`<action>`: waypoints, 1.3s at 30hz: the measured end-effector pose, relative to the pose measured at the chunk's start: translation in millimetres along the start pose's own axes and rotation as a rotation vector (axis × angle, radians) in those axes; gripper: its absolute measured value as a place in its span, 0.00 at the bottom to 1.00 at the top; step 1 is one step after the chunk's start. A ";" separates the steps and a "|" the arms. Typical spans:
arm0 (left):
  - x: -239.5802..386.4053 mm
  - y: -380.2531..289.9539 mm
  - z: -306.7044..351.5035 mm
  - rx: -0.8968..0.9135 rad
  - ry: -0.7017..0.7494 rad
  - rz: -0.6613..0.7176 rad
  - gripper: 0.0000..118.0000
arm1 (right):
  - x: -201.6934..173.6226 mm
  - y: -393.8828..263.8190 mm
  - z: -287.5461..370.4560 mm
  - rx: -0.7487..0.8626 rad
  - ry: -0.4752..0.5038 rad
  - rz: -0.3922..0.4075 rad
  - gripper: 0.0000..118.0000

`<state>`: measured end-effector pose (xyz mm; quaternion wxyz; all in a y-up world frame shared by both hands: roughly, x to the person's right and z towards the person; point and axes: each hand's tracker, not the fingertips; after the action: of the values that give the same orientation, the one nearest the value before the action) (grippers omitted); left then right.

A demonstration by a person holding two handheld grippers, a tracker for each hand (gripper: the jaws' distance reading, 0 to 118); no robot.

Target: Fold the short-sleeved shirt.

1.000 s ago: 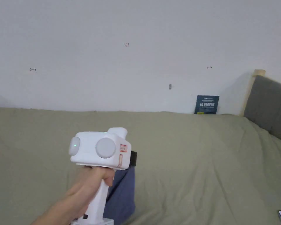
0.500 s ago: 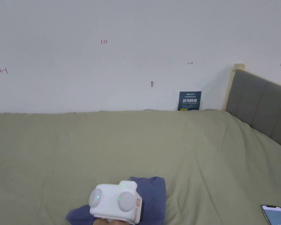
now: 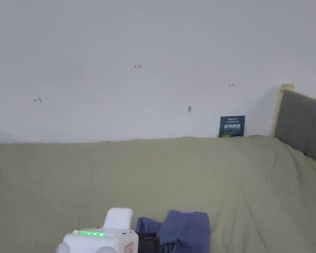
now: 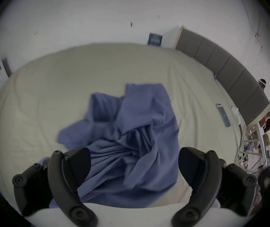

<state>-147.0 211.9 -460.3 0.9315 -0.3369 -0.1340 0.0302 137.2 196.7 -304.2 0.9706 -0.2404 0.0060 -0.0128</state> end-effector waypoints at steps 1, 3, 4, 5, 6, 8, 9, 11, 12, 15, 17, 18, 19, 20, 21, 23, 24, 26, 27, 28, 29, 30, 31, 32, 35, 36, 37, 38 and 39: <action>-8.3 -0.9 28.3 0.051 0.023 0.018 0.84 | -0.9 2.2 4.3 0.019 0.000 0.009 0.00; -26.8 -10.6 79.2 0.139 0.078 0.025 0.78 | -1.6 6.1 11.6 0.048 0.009 0.013 0.00; -33.9 -17.5 105.1 0.190 0.106 0.017 0.59 | -2.4 7.2 15.5 0.063 0.012 0.012 0.00; -39.0 -24.5 125.9 0.226 0.139 0.005 0.28 | -2.9 7.0 18.9 0.075 0.012 0.016 0.00; -43.8 -34.2 144.3 0.264 0.182 0.011 0.00 | -3.6 6.4 22.7 0.088 0.012 0.021 0.00; -53.2 -51.8 172.3 0.307 0.242 0.018 0.00 | -5.9 6.7 29.0 0.108 0.007 0.024 0.00; -56.2 -60.8 185.6 0.340 0.262 0.023 0.00 | -8.9 8.0 34.3 0.123 0.007 0.024 0.00; -62.0 -76.1 212.6 0.407 0.341 0.022 0.00 | -11.4 6.9 40.0 0.137 0.009 0.028 0.00; -64.8 -84.1 221.2 0.426 0.383 0.011 0.00 | -12.8 5.9 42.2 0.146 0.005 0.031 0.00; -77.2 -100.0 235.9 0.433 0.404 0.041 0.00 | -16.1 5.2 47.2 0.165 0.000 0.033 0.00; -85.7 -104.5 240.7 0.426 0.408 0.073 0.00 | -16.1 5.9 46.3 0.164 0.001 0.034 0.00; -89.9 -105.8 242.4 0.424 0.412 0.075 0.00 | -16.2 5.7 45.8 0.165 0.001 0.035 0.00; -91.6 -105.1 242.4 0.419 0.414 0.076 0.00 | -17.0 5.7 46.1 0.166 0.002 0.035 0.00; -95.5 -105.7 243.4 0.421 0.411 0.082 0.00 | -17.7 6.0 46.2 0.164 0.005 0.036 0.00; -100.0 -104.9 243.8 0.420 0.404 0.088 0.00 | -19.9 6.6 46.5 0.161 0.008 0.038 0.00; -102.8 -103.2 242.0 0.417 0.406 0.090 0.00 | -22.6 7.1 47.5 0.159 0.013 0.040 0.00; -105.0 -102.5 240.5 0.414 0.411 0.092 0.00 | -23.9 7.0 47.9 0.160 0.014 0.042 0.00; -108.4 -102.8 236.7 0.407 0.415 0.092 0.00 | -25.6 8.3 48.1 0.160 0.014 0.047 0.00; -108.2 -102.6 233.5 0.404 0.417 0.094 0.00 | -26.7 8.7 47.2 0.161 0.014 0.046 0.00; -109.4 -102.1 230.5 0.397 0.405 0.092 0.00 | -27.6 9.2 45.9 0.161 0.015 0.045 0.00; -110.0 -101.3 227.2 0.388 0.402 0.091 0.00 | -27.8 9.6 43.6 0.160 0.016 0.044 0.00; -111.3 -100.0 222.6 0.380 0.398 0.088 0.00 | -28.6 10.4 41.3 0.159 0.016 0.043 0.00; -110.9 -97.1 216.1 0.369 0.383 0.082 0.00 | -29.1 10.9 39.0 0.157 0.017 0.044 0.00; -112.5 -94.2 208.4 0.341 0.369 0.075 0.00 | -29.7 11.3 36.5 0.152 0.018 0.046 0.00; -125.4 -84.5 170.9 0.237 0.294 0.086 0.00 | -31.0 9.8 29.0 0.134 0.027 0.038 0.00; -131.2 -81.0 154.5 0.190 0.276 0.097 0.00 | -31.9 8.4 25.8 0.122 0.030 0.038 0.00; -138.2 -78.0 136.7 0.141 0.247 0.114 0.00 | -32.4 5.9 21.6 0.111 0.028 0.041 0.00; -144.2 -75.8 121.3 0.113 0.228 0.142 0.00 | -33.0 3.9 17.6 0.101 0.025 0.044 0.00; -149.6 -72.1 101.0 0.057 0.209 0.140 0.00 | -33.3 1.9 12.7 0.087 0.026 0.047 0.00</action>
<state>-320.7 197.0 -374.4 0.9452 -0.3199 -0.0117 0.0636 104.2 205.3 -293.7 0.9800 -0.1974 0.0236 0.0065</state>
